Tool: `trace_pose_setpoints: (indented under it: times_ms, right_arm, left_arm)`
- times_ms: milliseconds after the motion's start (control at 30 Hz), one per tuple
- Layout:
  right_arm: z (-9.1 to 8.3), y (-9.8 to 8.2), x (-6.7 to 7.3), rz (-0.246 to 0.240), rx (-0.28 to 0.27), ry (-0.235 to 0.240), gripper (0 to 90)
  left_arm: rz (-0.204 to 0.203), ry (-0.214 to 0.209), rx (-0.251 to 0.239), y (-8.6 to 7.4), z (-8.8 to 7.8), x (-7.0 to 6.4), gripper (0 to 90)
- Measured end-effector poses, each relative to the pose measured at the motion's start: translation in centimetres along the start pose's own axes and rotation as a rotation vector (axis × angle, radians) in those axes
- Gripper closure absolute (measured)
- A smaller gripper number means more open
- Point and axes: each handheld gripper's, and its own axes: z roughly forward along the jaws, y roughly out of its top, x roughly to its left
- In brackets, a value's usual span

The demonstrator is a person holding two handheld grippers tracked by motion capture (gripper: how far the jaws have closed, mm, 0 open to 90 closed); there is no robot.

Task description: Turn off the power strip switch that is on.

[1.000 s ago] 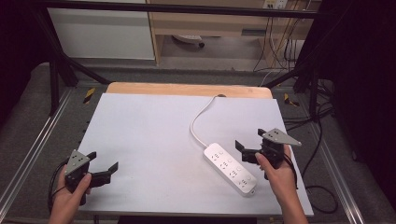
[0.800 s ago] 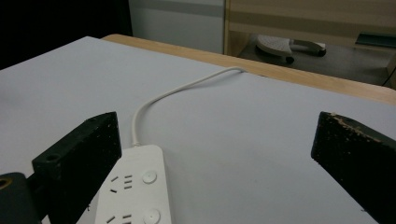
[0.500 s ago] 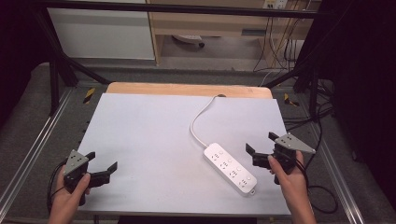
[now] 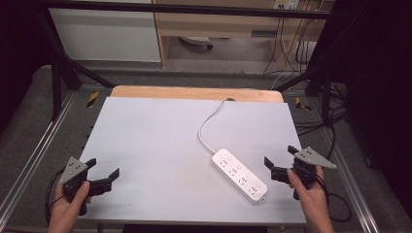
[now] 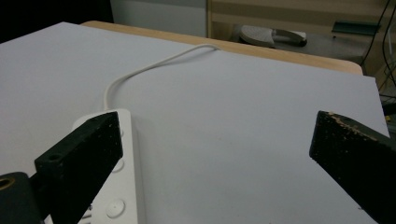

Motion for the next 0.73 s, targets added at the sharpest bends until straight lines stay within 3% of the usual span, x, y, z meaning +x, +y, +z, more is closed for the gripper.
trace_pose_setpoints:
  times_ms: [300,533,633,733]
  right_arm:
    - [0.0,-1.7,-1.3,0.036,0.023,-0.038,3.2]
    - [1.8,-3.5,-1.8,0.021,0.097,-0.065,3.3]
    - [2.5,-3.8,-2.1,0.028,0.117,-0.104,3.3]
    - [3.4,-4.2,-2.6,0.056,0.185,-0.180,4.7]
  left_arm:
    - [0.005,0.001,0.009,0.0,0.3,0.0,5.4]
    - [0.008,-0.003,0.010,0.0,0.4,-0.1,5.4]
    - [0.011,-0.005,0.013,0.0,0.5,-0.2,5.4]
    - [0.016,-0.009,0.013,0.0,0.6,-0.2,5.4]
